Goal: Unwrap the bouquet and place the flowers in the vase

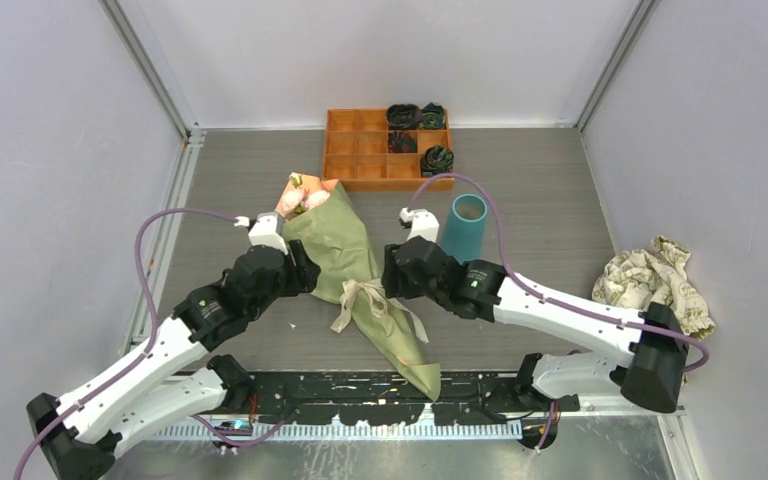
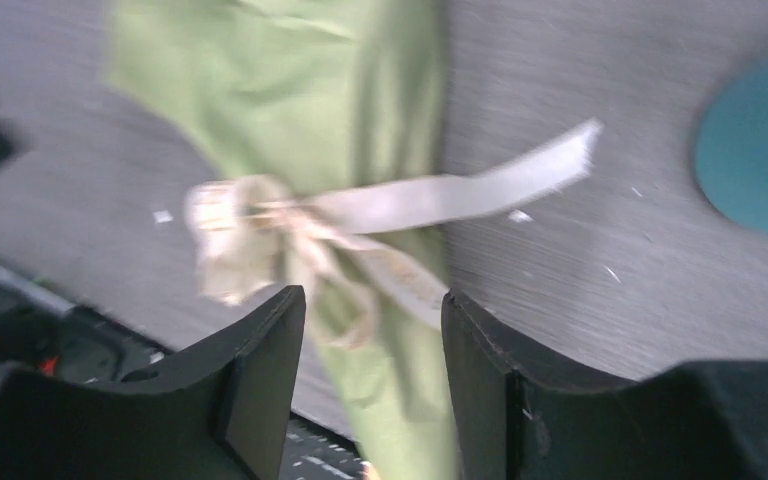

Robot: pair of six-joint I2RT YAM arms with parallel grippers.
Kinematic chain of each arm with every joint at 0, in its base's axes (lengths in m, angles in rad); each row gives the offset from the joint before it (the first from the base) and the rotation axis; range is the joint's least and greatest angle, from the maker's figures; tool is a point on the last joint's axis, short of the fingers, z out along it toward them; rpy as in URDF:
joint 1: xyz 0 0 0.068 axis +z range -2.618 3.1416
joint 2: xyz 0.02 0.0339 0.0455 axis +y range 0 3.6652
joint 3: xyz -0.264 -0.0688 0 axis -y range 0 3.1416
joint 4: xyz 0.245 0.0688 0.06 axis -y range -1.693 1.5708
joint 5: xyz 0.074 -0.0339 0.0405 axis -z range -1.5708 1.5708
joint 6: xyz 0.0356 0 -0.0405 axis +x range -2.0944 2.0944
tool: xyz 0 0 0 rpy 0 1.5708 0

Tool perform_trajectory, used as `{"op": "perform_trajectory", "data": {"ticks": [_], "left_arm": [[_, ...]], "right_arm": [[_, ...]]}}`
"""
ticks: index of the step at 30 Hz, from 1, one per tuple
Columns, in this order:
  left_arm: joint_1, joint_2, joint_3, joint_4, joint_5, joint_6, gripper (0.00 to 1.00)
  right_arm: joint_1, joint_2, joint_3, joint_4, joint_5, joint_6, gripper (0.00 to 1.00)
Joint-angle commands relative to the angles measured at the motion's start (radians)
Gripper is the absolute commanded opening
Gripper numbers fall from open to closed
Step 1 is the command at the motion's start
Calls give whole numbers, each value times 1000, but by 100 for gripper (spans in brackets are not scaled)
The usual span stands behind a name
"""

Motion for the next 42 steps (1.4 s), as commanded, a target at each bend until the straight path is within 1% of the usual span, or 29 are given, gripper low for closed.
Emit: {"op": "perform_trajectory", "data": {"ticks": [1, 4, 7, 10, 14, 17, 23, 26, 30, 38, 40, 42], "left_arm": [[-2, 57, 67, 103, 53, 24, 54], [-8, 89, 92, 99, 54, 29, 53], [-11, 106, 100, 96, 53, 29, 53], [-12, 105, 100, 96, 50, 28, 53], [-14, 105, 102, 93, 46, 28, 53], [-13, 103, 106, 86, 47, 29, 53], [-13, 99, 105, 80, 39, 34, 53], [-13, 99, 99, 84, 39, 33, 53], [-13, 98, 97, 84, 40, 33, 53], [-13, 96, 88, 84, 38, 33, 53], [-14, 98, 86, 89, 38, 31, 53], [-13, 102, 90, 88, 40, 31, 53]], "right_arm": [[-110, 12, -129, 87, -68, 119, 58], [-153, 47, -147, 140, -133, 129, 59], [-165, 95, -148, 168, -159, 132, 62], [-181, 162, -149, 198, -188, 129, 62], [-204, 245, -144, 242, -204, 114, 61], [-224, 289, -127, 249, -186, 93, 58], [-259, 324, -105, 262, -175, 56, 55], [-261, 345, -97, 270, -201, 52, 51], [-261, 326, -105, 255, -180, 55, 50], [-261, 205, -113, 181, -82, 46, 56], [-262, 227, -99, 162, -47, 28, 57], [-263, 261, -88, 167, -58, 26, 57]]}}
